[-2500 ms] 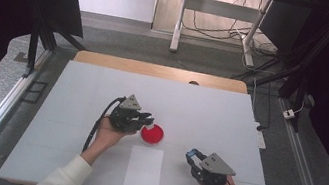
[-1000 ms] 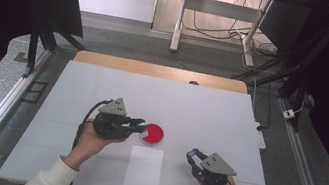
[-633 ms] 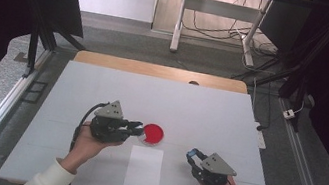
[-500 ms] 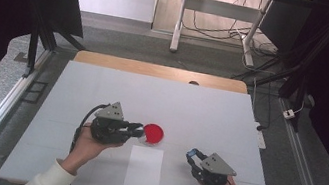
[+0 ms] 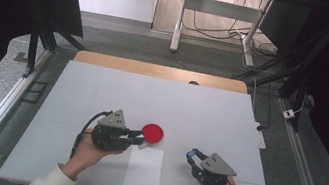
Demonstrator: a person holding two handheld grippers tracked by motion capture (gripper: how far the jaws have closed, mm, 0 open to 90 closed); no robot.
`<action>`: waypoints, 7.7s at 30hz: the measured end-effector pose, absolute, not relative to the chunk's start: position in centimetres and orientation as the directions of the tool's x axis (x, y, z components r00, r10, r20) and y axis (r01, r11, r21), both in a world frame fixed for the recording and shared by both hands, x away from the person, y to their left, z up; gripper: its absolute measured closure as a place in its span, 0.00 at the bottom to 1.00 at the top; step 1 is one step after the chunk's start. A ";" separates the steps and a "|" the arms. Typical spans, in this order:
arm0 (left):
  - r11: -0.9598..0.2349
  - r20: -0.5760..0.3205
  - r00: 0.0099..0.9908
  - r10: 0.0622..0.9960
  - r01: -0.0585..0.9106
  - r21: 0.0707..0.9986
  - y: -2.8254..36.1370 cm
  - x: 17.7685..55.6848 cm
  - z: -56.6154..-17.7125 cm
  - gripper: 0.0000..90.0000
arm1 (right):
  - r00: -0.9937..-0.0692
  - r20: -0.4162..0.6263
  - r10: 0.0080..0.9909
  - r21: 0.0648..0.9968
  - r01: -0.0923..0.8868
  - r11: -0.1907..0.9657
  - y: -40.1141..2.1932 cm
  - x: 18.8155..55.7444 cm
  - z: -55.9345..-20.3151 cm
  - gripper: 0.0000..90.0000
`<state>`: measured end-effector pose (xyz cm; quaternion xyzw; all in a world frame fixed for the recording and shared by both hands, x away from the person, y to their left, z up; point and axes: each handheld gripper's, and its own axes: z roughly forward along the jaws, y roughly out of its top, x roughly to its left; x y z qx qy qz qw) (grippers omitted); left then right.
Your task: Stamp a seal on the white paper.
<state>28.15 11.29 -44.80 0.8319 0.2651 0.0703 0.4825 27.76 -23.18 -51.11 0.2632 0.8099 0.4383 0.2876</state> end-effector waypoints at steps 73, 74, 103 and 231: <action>-0.525 -0.077 0.873 0.482 0.358 0.772 7.9 26.8 -50.9 0.84 | -0.701 -0.249 0.669 0.846 0.178 0.502 -22.9 27.8 -51.4 0.72; -0.525 -0.076 0.873 0.482 0.357 0.772 7.9 26.8 -50.9 0.84 | -0.701 -0.250 0.668 0.846 0.177 0.502 -22.8 27.8 -51.4 0.72; -0.566 -0.035 0.876 0.481 0.341 0.750 7.1 26.5 -51.1 0.84 | -0.704 -0.246 0.666 0.849 0.175 0.499 -22.8 27.8 -51.4 0.72; -0.286 -0.166 0.810 0.562 0.380 0.880 11.6 27.2 -45.4 0.84 | -0.709 -0.243 0.662 0.851 0.172 0.497 -22.5 27.8 -51.5 0.72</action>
